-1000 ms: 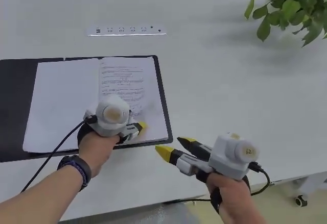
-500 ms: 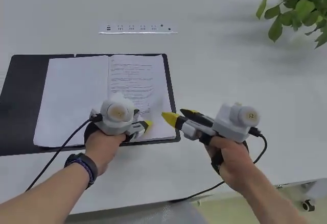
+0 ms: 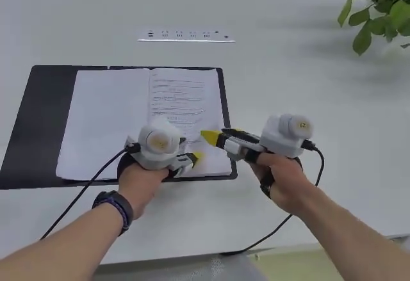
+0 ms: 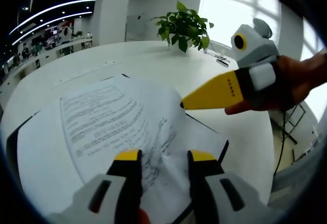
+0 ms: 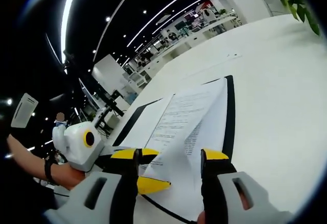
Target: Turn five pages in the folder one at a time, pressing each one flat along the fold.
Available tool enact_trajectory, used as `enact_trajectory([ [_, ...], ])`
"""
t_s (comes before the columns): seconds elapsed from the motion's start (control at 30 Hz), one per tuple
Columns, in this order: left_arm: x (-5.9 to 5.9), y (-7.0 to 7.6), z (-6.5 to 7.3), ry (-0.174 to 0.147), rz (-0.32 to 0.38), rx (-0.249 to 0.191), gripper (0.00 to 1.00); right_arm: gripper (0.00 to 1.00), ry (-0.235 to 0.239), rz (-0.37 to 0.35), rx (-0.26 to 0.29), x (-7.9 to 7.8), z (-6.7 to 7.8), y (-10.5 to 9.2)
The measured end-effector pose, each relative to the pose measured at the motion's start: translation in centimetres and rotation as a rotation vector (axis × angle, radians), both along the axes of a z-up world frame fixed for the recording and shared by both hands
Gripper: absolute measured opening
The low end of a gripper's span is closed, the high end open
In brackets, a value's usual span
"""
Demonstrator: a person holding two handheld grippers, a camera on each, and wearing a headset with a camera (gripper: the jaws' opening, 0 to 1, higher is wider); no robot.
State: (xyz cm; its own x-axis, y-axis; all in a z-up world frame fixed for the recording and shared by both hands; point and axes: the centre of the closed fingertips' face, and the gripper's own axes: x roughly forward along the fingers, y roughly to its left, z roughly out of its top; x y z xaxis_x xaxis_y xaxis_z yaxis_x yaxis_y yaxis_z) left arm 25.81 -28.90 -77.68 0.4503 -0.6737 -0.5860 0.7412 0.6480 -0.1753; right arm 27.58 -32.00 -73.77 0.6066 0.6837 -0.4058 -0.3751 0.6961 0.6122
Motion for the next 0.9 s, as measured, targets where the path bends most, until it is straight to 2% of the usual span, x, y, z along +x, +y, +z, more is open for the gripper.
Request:
enact_trajectory([
  [0.13,-0.3,-0.1,0.0,0.007,-0.006,-0.001,0.39,0.44,0.030,0.004,0.023,0.0,-0.6,-0.2],
  [0.27,-0.7,-0.2,0.1,0.030,-0.008,-0.006,0.44,0.32,0.028,-0.008,0.045,-0.1,-0.3,-0.5],
  [0.33,-0.8,0.0,0.3,0.049,0.003,-0.007,0.48,0.27,0.049,-0.022,0.061,-0.3,-0.4,-0.7],
  [0.43,-1.0,0.5,0.7,0.064,0.032,-0.016,0.56,0.21,0.042,-0.039,0.065,-0.6,-0.3,-0.9],
  [0.53,-1.5,1.0,1.0,0.061,0.028,0.001,0.58,0.13,0.039,-0.047,0.069,-0.9,-0.3,-0.8],
  [0.67,-1.7,2.0,1.6,0.050,0.028,0.018,0.60,0.02,0.044,-0.076,0.070,-1.0,-0.5,-0.9],
  [0.77,-1.6,2.8,2.1,0.034,0.022,0.031,0.61,0.00,0.052,-0.098,0.100,-1.0,-0.2,-0.7],
  [0.83,-1.5,3.7,2.8,0.014,0.034,0.040,0.62,0.00,0.048,-0.102,0.101,-1.0,0.0,-0.6],
  [0.9,-1.7,4.4,3.4,0.009,0.036,0.037,0.62,0.00,0.037,-0.111,0.109,-0.8,0.3,-0.4],
])
